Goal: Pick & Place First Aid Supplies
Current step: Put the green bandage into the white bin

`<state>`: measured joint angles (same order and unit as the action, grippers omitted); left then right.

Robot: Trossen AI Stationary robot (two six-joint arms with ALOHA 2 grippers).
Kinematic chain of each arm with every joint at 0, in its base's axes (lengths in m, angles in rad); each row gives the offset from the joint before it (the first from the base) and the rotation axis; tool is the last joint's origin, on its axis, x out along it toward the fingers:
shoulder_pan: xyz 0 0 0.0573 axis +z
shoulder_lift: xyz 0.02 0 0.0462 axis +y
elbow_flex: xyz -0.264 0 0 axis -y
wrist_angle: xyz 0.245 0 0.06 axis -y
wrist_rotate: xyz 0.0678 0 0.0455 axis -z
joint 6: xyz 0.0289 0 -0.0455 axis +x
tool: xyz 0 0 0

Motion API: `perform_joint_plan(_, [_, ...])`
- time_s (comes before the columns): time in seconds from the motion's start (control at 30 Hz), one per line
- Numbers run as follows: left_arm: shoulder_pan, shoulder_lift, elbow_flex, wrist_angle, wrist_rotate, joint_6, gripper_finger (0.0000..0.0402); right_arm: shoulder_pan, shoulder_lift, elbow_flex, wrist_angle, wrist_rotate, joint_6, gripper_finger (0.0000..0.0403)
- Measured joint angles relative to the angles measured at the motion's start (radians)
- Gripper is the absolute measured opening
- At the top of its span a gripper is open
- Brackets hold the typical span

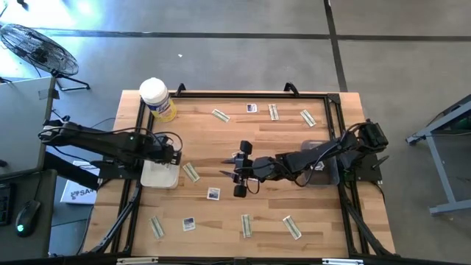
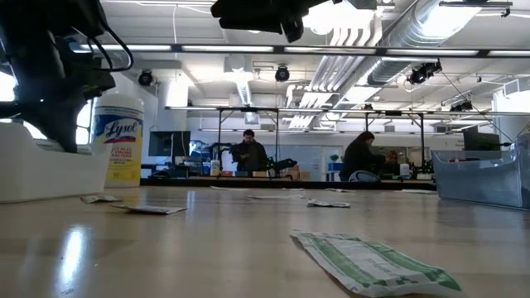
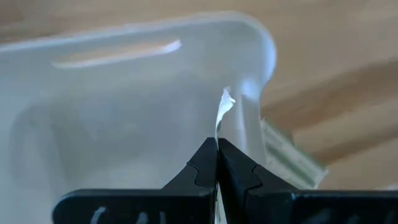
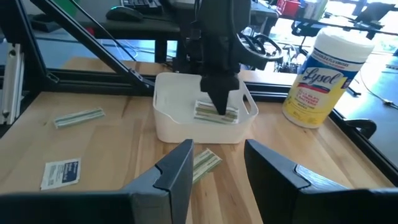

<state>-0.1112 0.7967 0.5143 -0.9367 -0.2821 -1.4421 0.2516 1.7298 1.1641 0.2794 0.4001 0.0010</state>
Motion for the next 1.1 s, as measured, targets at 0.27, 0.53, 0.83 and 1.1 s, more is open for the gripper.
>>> perform_joint_plan(0.27, [0.000, 0.030, -0.021, 0.036, -0.040, -0.142, 0.0000, 0.000, 0.000, 0.000, 0.003, -0.034, 0.003, 0.0138])
perform_joint_plan(0.53, [0.000, 0.040, -0.058, 0.161, -0.043, -0.167, 0.0002, 0.000, 0.000, 0.000, 0.005, -0.039, 0.043, 0.0138])
perform_joint_plan(0.83, [0.000, 0.047, -0.059, 0.092, -0.047, -0.137, 0.0033, 0.000, 0.000, 0.000, 0.014, -0.038, 0.043, 0.0138])
perform_joint_plan(1.1, [0.000, 0.052, -0.059, 0.091, -0.057, -0.059, 0.0071, 0.000, 0.000, 0.000, 0.021, -0.037, 0.043, 0.0138])
